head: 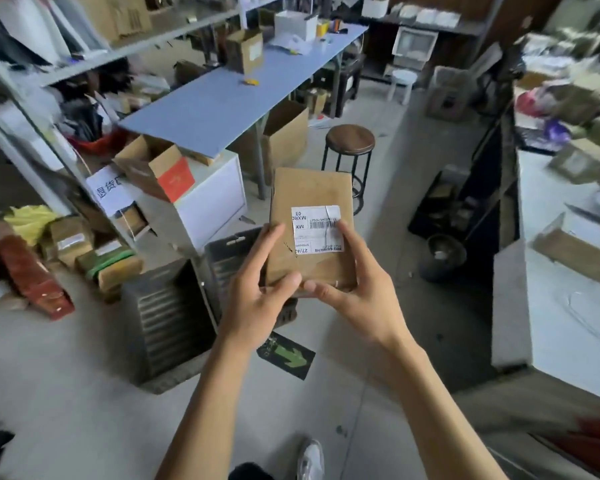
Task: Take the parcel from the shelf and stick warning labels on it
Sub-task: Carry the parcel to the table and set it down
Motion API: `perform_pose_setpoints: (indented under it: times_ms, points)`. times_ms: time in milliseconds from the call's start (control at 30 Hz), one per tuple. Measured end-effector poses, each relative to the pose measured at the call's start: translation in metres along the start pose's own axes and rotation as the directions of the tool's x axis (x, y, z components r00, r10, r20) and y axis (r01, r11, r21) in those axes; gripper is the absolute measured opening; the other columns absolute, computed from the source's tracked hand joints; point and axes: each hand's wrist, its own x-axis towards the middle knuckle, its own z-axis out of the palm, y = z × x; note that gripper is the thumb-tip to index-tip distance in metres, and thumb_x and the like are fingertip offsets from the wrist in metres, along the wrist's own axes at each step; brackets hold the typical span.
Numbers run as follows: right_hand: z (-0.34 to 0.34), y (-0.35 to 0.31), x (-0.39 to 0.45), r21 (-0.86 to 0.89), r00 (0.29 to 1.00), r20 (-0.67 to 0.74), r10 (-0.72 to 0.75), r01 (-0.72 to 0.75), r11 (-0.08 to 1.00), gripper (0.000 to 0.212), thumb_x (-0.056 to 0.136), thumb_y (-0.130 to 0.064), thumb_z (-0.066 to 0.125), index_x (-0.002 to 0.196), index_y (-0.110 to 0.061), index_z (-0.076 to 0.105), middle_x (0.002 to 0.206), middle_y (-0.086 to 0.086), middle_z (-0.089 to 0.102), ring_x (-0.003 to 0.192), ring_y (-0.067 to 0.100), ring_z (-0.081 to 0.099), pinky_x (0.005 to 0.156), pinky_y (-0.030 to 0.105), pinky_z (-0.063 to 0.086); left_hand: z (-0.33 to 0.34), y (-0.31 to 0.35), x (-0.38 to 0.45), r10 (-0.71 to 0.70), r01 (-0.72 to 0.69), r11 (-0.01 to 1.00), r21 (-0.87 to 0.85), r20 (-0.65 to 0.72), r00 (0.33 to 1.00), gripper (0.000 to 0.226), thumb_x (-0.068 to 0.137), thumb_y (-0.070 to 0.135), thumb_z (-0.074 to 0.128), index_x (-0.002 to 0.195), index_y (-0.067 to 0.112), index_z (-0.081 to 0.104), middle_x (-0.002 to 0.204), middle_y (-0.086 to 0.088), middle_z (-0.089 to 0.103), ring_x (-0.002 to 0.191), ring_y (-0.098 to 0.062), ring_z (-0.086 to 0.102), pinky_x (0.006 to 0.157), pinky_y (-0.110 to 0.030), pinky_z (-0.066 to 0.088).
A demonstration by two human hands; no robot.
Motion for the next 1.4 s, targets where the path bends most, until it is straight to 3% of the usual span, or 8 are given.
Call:
perform_pose_setpoints:
  times_ms: [200,367,500,600,800,1000,1233,1400]
  points:
    - [-0.037,0.033,0.078,-0.015,0.997,-0.052,0.062,-0.063,0.998,0.094,0.067,-0.041,0.086,0.144,-0.047,0.032,0.133,-0.036,0.045,0.123,-0.015,0.046,0.099,0.015,0.045,0.042,-0.018,0.091,-0.032,0.036,0.999,-0.040,0.086,0.996,0.066,0.082,0.026,0.063,0.145,0.034,0.043,0.154,0.004,0.042,0.142,-0.010,0.040,0.110,-0.040,0.045]
    - [-0.052,0.066,0.166,-0.017,0.992,-0.080,0.093,-0.095,0.995,0.096,0.067,-0.043,0.085,0.146,-0.041,0.032,0.140,-0.029,0.047,0.125,-0.012,0.047,0.101,0.018,0.044,0.066,-0.042,0.183,-0.027,0.027,1.000,0.002,0.098,0.995,0.064,0.087,0.011,0.064,0.144,0.031,0.044,0.154,0.008,0.041,0.140,0.003,0.037,0.107,-0.014,0.040]
    - [-0.061,0.088,0.259,-0.065,0.994,-0.099,0.049,-0.056,0.996,0.094,0.068,-0.044,0.084,0.145,-0.043,0.032,0.139,-0.031,0.045,0.127,-0.010,0.046,0.102,0.020,0.045,0.081,-0.068,0.279,0.010,-0.011,1.000,0.009,0.085,0.996,0.065,0.084,0.019,0.060,0.145,0.033,0.042,0.153,0.012,0.042,0.141,-0.001,0.038,0.113,-0.036,0.042]
    - [-0.070,0.093,0.326,-0.104,0.996,-0.089,0.029,-0.038,0.994,0.093,0.071,-0.043,0.083,0.146,-0.044,0.029,0.143,-0.028,0.042,0.130,-0.011,0.041,0.100,0.017,0.044,0.088,-0.076,0.345,0.007,-0.006,1.000,-0.015,0.072,0.997,0.065,0.084,0.018,0.061,0.145,0.033,0.043,0.152,0.013,0.043,0.139,-0.004,0.041,0.111,-0.040,0.044]
    - [-0.089,0.108,0.447,-0.135,0.993,-0.114,0.001,-0.016,0.991,0.093,0.069,-0.042,0.085,0.146,-0.043,0.031,0.144,-0.027,0.042,0.131,-0.014,0.039,0.102,0.012,0.037,0.098,-0.087,0.472,0.056,-0.063,0.995,0.071,0.093,0.994,0.065,0.085,0.018,0.058,0.146,0.032,0.040,0.154,0.010,0.038,0.143,0.000,0.032,0.112,-0.027,0.040]
    - [-0.114,0.139,0.556,-0.116,0.998,-0.060,0.014,-0.021,0.993,0.092,0.068,-0.041,0.086,0.145,-0.042,0.035,0.146,-0.021,0.045,0.131,-0.007,0.043,0.102,0.026,0.047,0.128,-0.111,0.572,0.027,-0.031,0.997,0.072,0.055,0.998,0.067,0.087,0.002,0.059,0.144,0.031,0.043,0.149,-0.001,0.034,0.132,0.015,0.035,0.095,0.000,0.036]
    - [-0.148,0.187,0.711,-0.092,0.999,0.035,-0.004,0.008,0.996,0.093,0.067,-0.043,0.085,0.145,-0.044,0.034,0.147,-0.017,0.045,0.135,0.002,0.042,0.108,0.038,0.044,0.166,-0.145,0.716,-0.029,0.028,0.996,0.086,0.015,0.999,0.068,0.086,0.013,0.056,0.146,0.038,0.037,0.148,0.006,0.036,0.136,0.010,0.034,0.100,-0.004,0.039]
    - [-0.164,0.207,0.814,-0.091,0.996,0.090,-0.016,0.025,0.996,0.093,0.068,-0.049,0.083,0.145,-0.043,0.033,0.147,-0.017,0.046,0.135,0.003,0.044,0.110,0.038,0.043,0.182,-0.153,0.808,-0.037,0.041,0.995,0.087,-0.046,0.998,0.070,0.090,-0.001,0.056,0.147,0.035,0.038,0.149,0.007,0.035,0.137,0.009,0.033,0.097,-0.006,0.042]
